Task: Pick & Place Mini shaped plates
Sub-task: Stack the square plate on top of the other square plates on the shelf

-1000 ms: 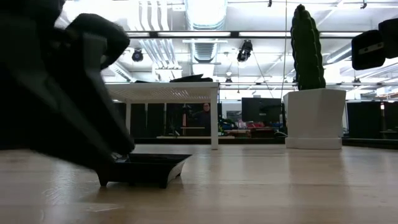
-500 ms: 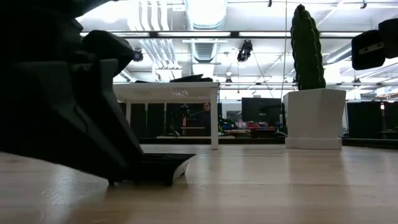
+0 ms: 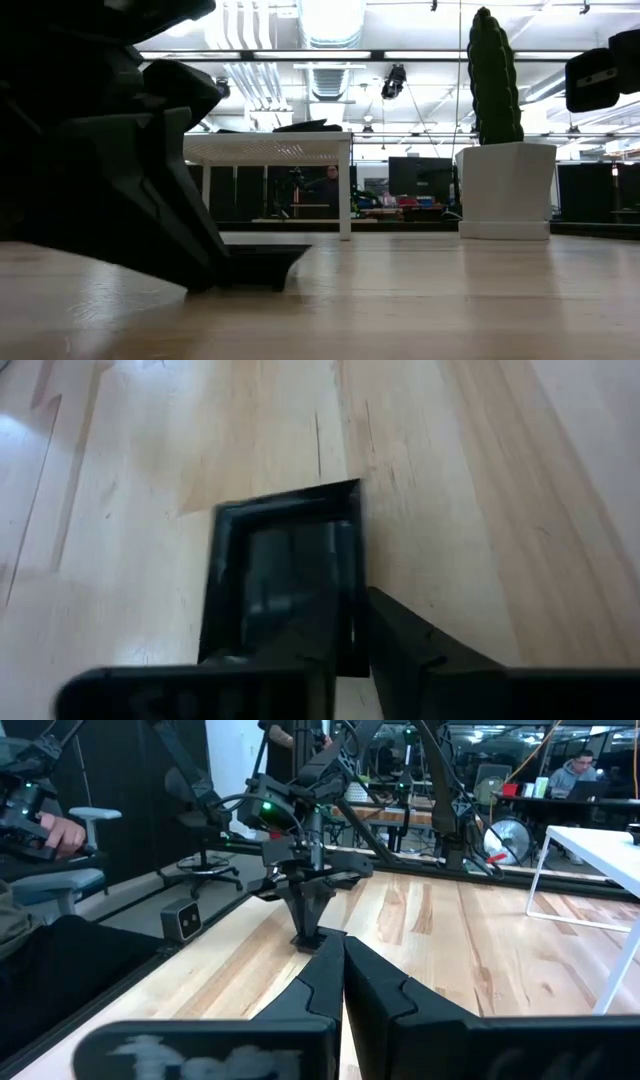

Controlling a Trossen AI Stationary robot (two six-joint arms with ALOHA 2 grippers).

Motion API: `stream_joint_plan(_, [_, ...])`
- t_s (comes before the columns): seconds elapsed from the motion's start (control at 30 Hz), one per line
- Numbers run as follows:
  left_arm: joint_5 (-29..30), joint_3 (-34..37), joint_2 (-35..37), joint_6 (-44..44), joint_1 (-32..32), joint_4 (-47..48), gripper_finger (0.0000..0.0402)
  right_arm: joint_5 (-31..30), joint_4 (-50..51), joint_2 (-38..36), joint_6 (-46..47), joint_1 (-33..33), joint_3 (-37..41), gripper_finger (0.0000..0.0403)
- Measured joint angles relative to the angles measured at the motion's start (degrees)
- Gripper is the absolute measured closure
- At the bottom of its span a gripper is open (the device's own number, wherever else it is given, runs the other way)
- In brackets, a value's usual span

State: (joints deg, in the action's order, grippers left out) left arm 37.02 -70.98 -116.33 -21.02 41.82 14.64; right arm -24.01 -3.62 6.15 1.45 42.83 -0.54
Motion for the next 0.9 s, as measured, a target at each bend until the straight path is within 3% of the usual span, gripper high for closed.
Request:
stream_joint_plan(0.13, [-0.38,0.00,0.00,0.04,-0.11,-0.07,0.0393,0.01,0.02,0.00,-0.04,0.01,0.00,0.0394])
stream_joint_plan(0.33, [1.52,-1.62,0.50,1.77,-0.04,1.62,0.0400,0.00,0.00,0.00,-0.03,0.00,0.00,0.0394])
stream_joint_plan(0.5, [3.13,-4.07,4.04,-0.73,-0.15,8.41,0.0401,0.00,0.01,0.02,-0.03,0.02,-0.01,0.0394])
stream_joint_plan(0.7, [10.86,-4.39,10.47,-2.52,-0.21,18.66,0.0401,0.00,0.02,0.00,-0.11,0.00,0.00,0.0394])
stream_joint_plan(0.8, [16.91,-4.31,14.53,-7.28,-1.39,25.76,0.0401,0.01,0.02,0.00,-0.03,0.01,0.00,0.0394])
stream_joint_plan(0.9, [18.54,-4.22,18.68,-12.76,-3.81,31.40,0.0401,0.02,0.02,0.02,-0.04,0.00,0.00,0.0394])
